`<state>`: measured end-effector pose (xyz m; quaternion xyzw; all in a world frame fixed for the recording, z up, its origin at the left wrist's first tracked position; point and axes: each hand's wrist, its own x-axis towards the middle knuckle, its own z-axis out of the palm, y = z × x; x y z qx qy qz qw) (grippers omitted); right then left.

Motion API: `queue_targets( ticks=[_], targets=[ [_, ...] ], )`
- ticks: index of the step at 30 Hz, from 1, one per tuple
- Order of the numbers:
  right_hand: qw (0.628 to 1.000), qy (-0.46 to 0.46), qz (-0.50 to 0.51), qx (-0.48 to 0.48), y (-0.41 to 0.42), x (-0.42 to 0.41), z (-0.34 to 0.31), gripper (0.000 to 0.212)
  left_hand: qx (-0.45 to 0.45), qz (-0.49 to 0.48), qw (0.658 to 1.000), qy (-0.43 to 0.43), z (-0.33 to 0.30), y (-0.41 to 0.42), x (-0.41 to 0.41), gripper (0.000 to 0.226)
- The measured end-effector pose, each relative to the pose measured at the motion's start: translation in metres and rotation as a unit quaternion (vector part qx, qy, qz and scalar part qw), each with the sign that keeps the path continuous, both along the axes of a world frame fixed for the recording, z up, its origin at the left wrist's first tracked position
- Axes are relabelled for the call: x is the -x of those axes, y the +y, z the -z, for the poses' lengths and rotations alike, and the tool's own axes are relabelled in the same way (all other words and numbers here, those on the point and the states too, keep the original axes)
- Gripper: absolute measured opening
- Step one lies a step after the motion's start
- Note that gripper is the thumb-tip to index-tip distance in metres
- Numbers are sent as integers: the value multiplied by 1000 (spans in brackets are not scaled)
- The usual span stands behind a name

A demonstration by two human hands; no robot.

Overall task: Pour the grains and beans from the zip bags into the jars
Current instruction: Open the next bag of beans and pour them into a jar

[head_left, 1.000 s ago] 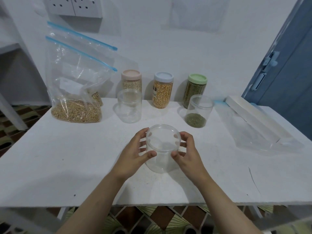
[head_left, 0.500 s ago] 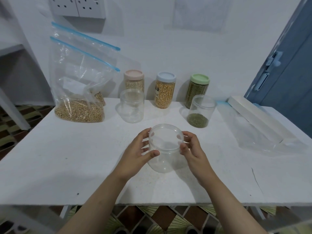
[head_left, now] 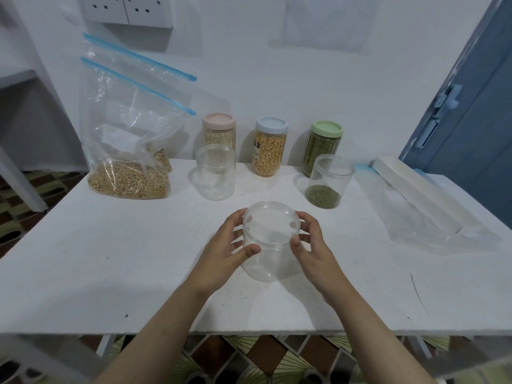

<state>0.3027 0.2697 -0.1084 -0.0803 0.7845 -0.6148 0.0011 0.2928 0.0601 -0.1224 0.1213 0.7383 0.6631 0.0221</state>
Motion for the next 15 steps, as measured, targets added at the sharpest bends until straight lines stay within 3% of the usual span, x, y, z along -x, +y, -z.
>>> queue_targets(
  ticks=[3, 10, 15],
  targets=[
    [1000, -8, -15, -25, -2, 3, -1, 83, 13, 5, 1000, 15, 0, 2, -3, 79],
    [998, -32, -6, 53, 7, -2, 6, 63, 3, -3, 1000, 12, 0, 4, -6, 85],
    [996, -60, -56, 28, 4, -1, -1, 77, 8, -6, 1000, 17, -1, 2, -5, 79]
  ],
)
